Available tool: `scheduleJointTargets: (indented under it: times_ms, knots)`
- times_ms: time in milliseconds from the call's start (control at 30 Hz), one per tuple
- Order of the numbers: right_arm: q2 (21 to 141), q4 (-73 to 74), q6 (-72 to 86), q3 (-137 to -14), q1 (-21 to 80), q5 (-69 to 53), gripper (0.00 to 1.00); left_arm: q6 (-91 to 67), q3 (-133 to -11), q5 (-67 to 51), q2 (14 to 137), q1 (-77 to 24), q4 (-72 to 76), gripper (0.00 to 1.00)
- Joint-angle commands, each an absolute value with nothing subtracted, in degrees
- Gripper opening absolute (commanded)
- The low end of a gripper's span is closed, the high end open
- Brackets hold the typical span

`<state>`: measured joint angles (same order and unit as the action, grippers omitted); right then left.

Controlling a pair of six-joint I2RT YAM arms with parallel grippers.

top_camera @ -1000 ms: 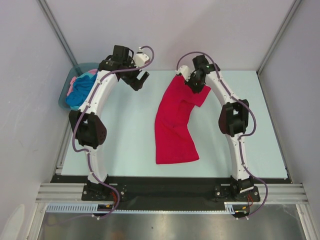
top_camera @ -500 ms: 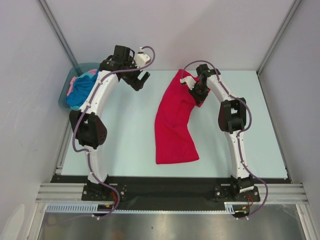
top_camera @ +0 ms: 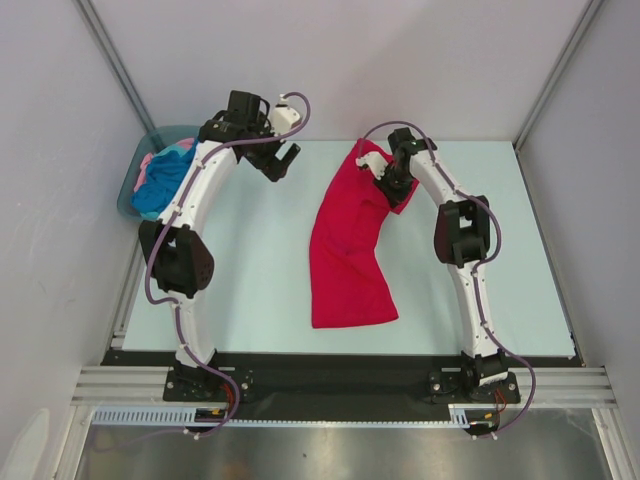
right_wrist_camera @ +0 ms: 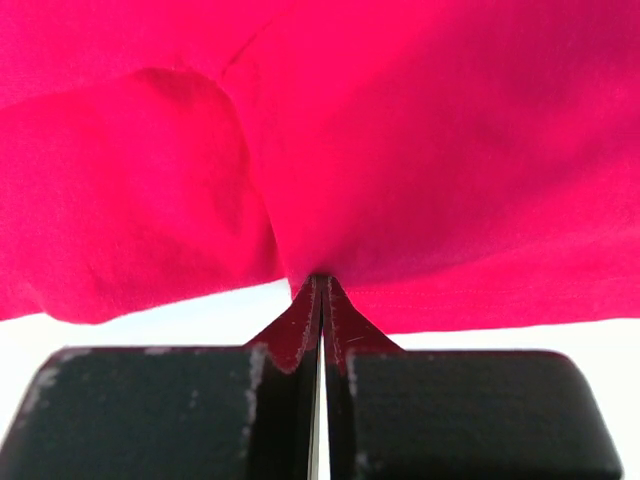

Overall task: Fold and stack the t-shirts
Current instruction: Fold the tshirt

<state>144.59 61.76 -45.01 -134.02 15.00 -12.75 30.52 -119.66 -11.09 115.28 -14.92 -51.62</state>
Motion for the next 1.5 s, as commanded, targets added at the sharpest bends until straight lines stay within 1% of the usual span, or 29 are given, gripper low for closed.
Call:
scheduleJointTargets:
  times_ms: [0,100,300,667,833,1000,1033,1133,1233,1267,1333,1367,1400,1433,1467]
  knots:
    - [142.03,60.21,-45.00,-136.32,15.82,-12.48,0.00,30.67,-120.94,-11.69,114.35,-15.73,-50.71,1.00]
    - [142.03,59.77,-45.26,-136.49,16.61,-11.43,0.00,31.02,-121.03,-11.25,114.35,-15.91,-50.80,1.00]
    - [141.15,54.41,-45.96,-134.65,18.10,-8.79,0.00,30.76,-121.99,-11.25,115.05,-16.08,-50.71,1.00]
    - [150.99,48.96,-47.11,-134.39,16.35,-2.21,0.00,31.37,-121.99,-9.85,115.32,-16.35,-50.80,1.00]
    - [151.87,46.24,-47.55,-131.31,14.24,0.00,0.00,32.34,-120.33,-8.62,114.43,-16.35,-50.71,1.00]
    - [152.40,38.78,-49.04,-128.85,11.69,8.86,0.00,32.52,-119.09,-8.61,113.82,-16.26,-50.71,1.00]
    - [152.32,34.76,-50.35,-127.80,11.52,10.62,0.00,32.52,-119.00,-8.61,113.73,-16.26,-50.71,1.00]
    - [153.10,28.77,-53.77,-127.70,10.81,15.54,0.00,32.26,-119.09,-8.88,113.91,-16.26,-50.71,1.00]
    - [153.46,29.96,-54.67,-129.20,10.90,14.86,0.01,32.26,-119.36,-8.96,114.08,-16.26,-50.80,1.00]
    - [152.85,30.93,-54.32,-129.98,11.07,13.11,0.15,32.26,-119.44,-8.96,114.08,-16.26,-50.71,1.00]
    - [151.27,34.01,-53.35,-129.21,11.95,9.51,0.33,32.26,-119.09,-8.96,113.91,-16.26,-50.71,1.00]
    - [149.00,34.01,-52.57,-126.94,12.30,8.71,0.52,32.34,-118.92,-8.96,113.73,-16.26,-50.71,1.00]
    - [148.10,33.75,-52.56,-125.52,13.00,8.18,0.63,32.26,-118.83,-9.14,113.73,-16.26,-50.71,1.00]
    - [147.05,33.31,-52.56,-124.20,13.44,8.09,0.70,32.43,-118.57,-9.23,113.64,-16.26,-50.71,1.00]
    - [145.04,33.05,-52.56,-123.15,13.71,8.09,0.82,32.43,-118.56,-9.23,113.64,-16.26,-50.71,1.00]
